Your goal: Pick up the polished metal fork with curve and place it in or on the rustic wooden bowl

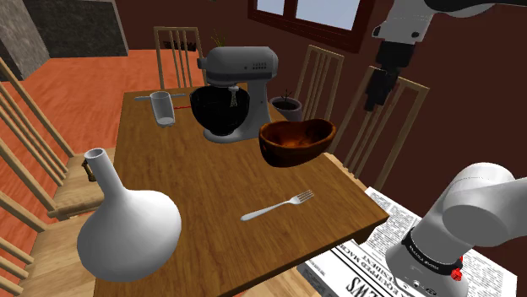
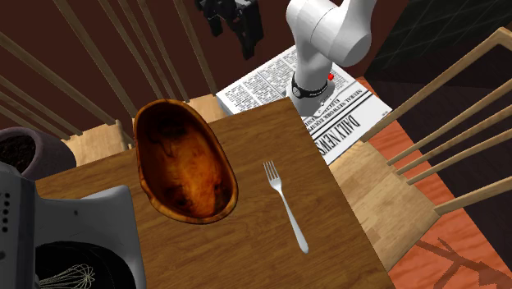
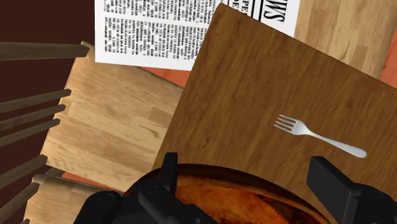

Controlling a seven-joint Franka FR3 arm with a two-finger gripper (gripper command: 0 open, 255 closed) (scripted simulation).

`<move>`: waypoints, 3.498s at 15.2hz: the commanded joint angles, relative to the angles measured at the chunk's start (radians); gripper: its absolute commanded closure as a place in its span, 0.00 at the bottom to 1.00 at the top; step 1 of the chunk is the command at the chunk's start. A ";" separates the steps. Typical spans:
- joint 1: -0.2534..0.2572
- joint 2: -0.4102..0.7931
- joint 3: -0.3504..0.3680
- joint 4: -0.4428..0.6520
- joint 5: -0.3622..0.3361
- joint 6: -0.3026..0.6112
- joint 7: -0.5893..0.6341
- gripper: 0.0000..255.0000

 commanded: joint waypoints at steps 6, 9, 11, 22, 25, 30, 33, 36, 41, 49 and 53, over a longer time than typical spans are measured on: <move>0.078 0.059 0.048 -0.081 0.009 0.146 -0.090 0.00; 0.125 0.101 0.078 -0.122 0.014 0.234 -0.142 0.00; 0.155 0.133 0.100 -0.147 0.017 0.293 -0.176 0.00; 0.312 0.344 0.227 -0.247 0.012 0.621 -0.340 0.00; 0.349 0.413 0.264 -0.264 -0.001 0.712 -0.376 0.00; 0.359 0.464 0.282 -0.291 -0.012 0.790 -0.383 0.00; 0.356 0.493 0.285 -0.310 -0.017 0.838 -0.379 0.00; 0.355 0.509 0.287 -0.320 -0.021 0.864 -0.376 0.00; 0.355 0.509 0.287 -0.320 -0.021 0.864 -0.376 0.00; 0.356 0.511 0.289 -0.319 -0.021 0.865 -0.372 1.00; 0.355 0.498 0.286 -0.315 -0.018 0.847 -0.378 1.00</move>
